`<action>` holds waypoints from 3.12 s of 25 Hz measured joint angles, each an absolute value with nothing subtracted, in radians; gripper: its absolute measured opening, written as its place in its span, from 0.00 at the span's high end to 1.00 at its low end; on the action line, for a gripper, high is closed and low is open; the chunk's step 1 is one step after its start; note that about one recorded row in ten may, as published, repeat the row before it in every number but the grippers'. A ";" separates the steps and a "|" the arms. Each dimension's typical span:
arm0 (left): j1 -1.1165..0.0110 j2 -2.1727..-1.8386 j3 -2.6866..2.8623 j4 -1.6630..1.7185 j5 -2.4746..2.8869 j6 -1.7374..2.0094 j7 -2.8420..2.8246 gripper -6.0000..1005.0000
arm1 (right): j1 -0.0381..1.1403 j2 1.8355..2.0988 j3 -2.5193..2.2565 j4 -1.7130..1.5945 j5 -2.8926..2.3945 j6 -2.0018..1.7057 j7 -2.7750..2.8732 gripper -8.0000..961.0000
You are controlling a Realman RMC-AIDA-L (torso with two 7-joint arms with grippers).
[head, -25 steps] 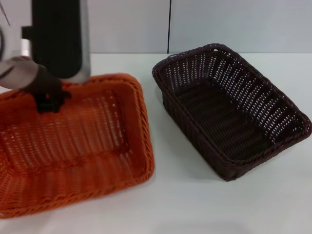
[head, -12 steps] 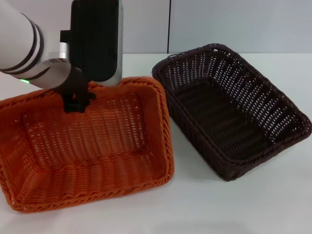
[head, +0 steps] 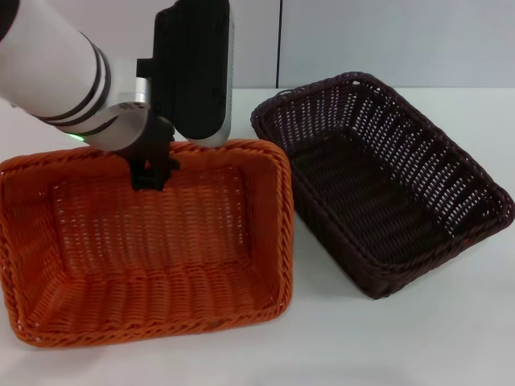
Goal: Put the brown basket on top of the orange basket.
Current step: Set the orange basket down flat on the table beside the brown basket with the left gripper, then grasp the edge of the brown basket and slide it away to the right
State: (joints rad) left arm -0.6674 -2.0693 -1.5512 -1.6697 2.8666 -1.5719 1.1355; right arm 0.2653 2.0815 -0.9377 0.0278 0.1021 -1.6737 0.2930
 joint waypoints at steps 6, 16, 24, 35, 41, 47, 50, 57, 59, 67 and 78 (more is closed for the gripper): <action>-0.676 -2.069 -1.537 -1.635 2.864 -1.526 1.129 0.87 | 0.263 2.082 -0.937 0.028 0.102 -1.681 0.293 0.14; -0.694 -2.068 -1.526 -1.572 2.859 -1.445 1.129 0.86 | 0.262 2.079 -0.937 0.027 0.102 -1.675 0.293 0.14; -0.722 -2.069 -1.513 -1.498 2.859 -1.408 1.126 0.86 | 0.266 2.078 -0.937 0.027 0.103 -1.673 0.291 0.14; -0.745 -2.068 -1.448 -1.412 2.889 -1.279 1.012 0.85 | 0.269 2.077 -0.937 0.028 0.103 -1.672 0.291 0.14; -0.759 -2.069 -1.441 -1.399 2.889 -1.246 0.995 0.78 | 0.268 2.078 -0.937 0.027 0.103 -1.672 0.292 0.14; -0.765 -2.066 -1.423 -1.392 2.889 -1.244 0.988 0.56 | 0.262 2.079 -0.937 0.028 0.103 -1.672 0.292 0.14; -0.764 -2.065 -1.422 -1.424 2.890 -1.251 0.986 0.45 | 0.262 2.079 -0.937 0.028 0.103 -1.672 0.293 0.14; -0.742 -2.060 -1.449 -1.543 2.893 -1.278 0.986 0.21 | 0.258 2.079 -0.939 0.028 0.103 -1.679 0.293 0.14; -0.718 -2.059 -1.480 -1.607 2.894 -1.272 0.985 0.20 | 0.256 2.078 -0.939 0.027 0.103 -1.674 0.293 0.14; -0.446 -2.066 -1.539 -1.911 2.890 -0.861 0.904 0.20 | 0.256 2.077 -0.935 0.022 0.103 -1.674 0.293 0.14; 0.086 -2.067 -1.382 -1.899 2.880 0.065 0.538 0.20 | 0.270 2.076 -0.931 0.016 0.103 -1.673 0.293 0.14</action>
